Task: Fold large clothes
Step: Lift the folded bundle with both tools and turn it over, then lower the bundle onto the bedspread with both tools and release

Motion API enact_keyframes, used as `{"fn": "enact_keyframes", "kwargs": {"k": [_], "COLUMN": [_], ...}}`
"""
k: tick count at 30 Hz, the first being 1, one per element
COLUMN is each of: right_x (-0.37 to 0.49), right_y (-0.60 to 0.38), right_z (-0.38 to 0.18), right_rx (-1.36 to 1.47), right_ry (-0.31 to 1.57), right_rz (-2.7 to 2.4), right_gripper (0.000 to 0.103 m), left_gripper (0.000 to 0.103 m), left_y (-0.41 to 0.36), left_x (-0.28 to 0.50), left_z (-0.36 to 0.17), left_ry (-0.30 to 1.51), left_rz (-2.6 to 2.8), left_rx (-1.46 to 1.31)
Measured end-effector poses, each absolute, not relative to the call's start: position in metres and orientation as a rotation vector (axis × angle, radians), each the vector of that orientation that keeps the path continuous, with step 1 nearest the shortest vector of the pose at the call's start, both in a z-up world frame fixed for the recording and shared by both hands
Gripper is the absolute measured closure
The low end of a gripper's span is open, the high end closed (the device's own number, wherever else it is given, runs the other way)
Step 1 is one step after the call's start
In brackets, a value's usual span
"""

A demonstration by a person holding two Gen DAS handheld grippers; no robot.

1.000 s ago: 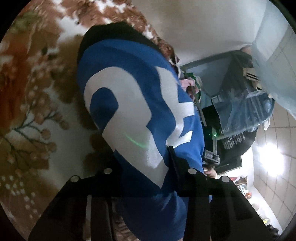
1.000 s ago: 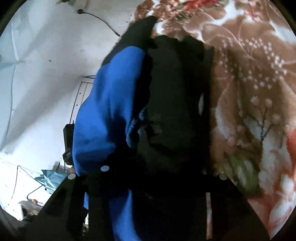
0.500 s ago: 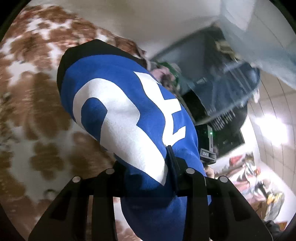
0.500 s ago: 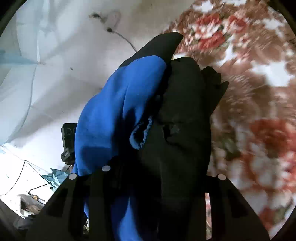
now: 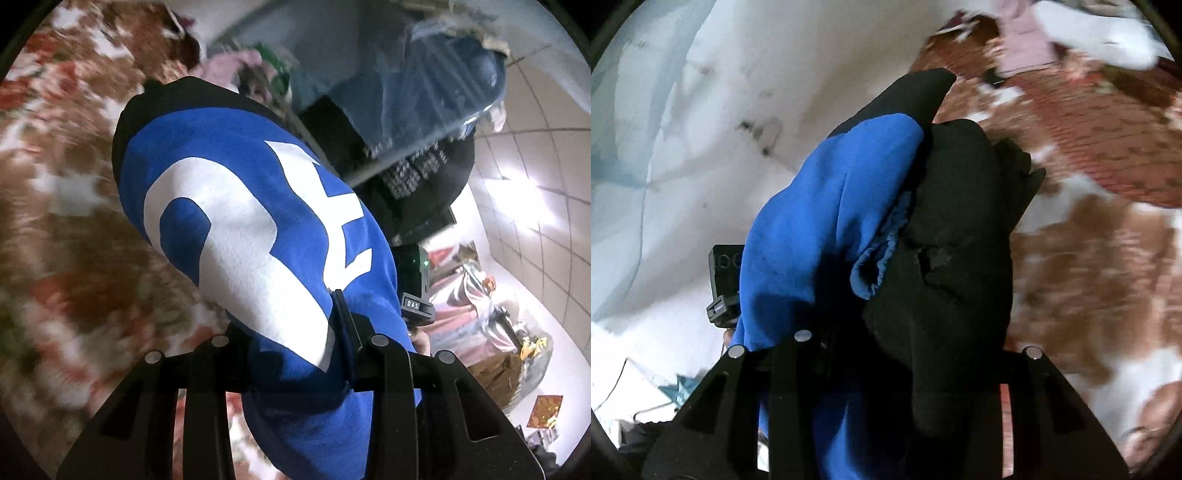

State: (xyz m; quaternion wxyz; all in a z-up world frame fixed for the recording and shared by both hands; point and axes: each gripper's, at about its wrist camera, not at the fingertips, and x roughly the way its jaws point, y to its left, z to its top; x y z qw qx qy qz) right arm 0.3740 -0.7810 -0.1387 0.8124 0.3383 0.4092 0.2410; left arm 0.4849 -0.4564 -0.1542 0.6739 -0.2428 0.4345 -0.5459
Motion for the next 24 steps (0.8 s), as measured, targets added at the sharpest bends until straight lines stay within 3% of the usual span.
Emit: {"fn": "enact_keyframes", "kwargs": {"k": [5, 11, 13, 14, 16, 18, 19, 21, 24], "right_x": [0.376, 0.368, 0.363, 0.359, 0.352, 0.345, 0.337, 0.326, 0.312], "right_y": [-0.844, -0.861, -0.863, -0.865, -0.872, -0.878, -0.882, -0.886, -0.888], "right_z": [-0.185, -0.261, -0.272, -0.274, -0.272, -0.269, -0.264, -0.252, -0.224], "right_rx": [0.767, 0.843, 0.881, 0.890, 0.894, 0.905, 0.891, 0.852, 0.721], "right_ry": [0.876, 0.924, 0.901, 0.887, 0.862, 0.837, 0.830, 0.842, 0.860], "right_rz": [0.431, 0.420, 0.428, 0.412, 0.364, 0.357, 0.327, 0.278, 0.146], "right_gripper": [0.065, 0.065, 0.058, 0.055, 0.030, 0.017, 0.012, 0.007, 0.004], "left_gripper": [0.070, 0.069, 0.067, 0.064, 0.052, 0.027, 0.021, 0.012, 0.007], "left_y": [-0.532, -0.545, -0.536, -0.532, -0.527, -0.523, -0.523, -0.517, -0.502], "left_x": [0.506, 0.510, 0.508, 0.506, 0.508, 0.506, 0.507, 0.501, 0.490], "left_z": [-0.190, -0.254, -0.271, -0.277, -0.284, -0.284, -0.282, -0.275, -0.259], "left_ry": [1.048, 1.170, 1.205, 1.220, 1.249, 1.255, 1.255, 1.248, 1.221], "left_rz": [-1.257, -1.226, -1.214, -1.202, -1.169, -1.107, -1.082, -1.058, -0.999], "left_rx": [-0.489, -0.454, -0.476, -0.494, -0.508, -0.484, -0.471, -0.421, -0.317]}}
